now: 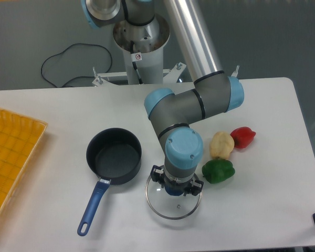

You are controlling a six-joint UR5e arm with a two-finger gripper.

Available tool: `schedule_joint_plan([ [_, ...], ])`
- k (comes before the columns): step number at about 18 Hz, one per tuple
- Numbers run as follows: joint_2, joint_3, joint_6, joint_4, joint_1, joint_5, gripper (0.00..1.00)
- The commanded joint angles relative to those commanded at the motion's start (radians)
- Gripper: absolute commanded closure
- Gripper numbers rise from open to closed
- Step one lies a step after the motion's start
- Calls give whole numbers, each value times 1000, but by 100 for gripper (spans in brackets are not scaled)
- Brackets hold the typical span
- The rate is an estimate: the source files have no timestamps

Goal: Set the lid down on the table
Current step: 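Lower the held glass lid onto the table beside the peppers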

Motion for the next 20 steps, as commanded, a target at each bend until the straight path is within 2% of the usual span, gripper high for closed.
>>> schedule_joint_plan([
  [9,-28,-8,-8,43,-5,2,48],
  [20,-40,-11,-11,45,-14,3,48],
])
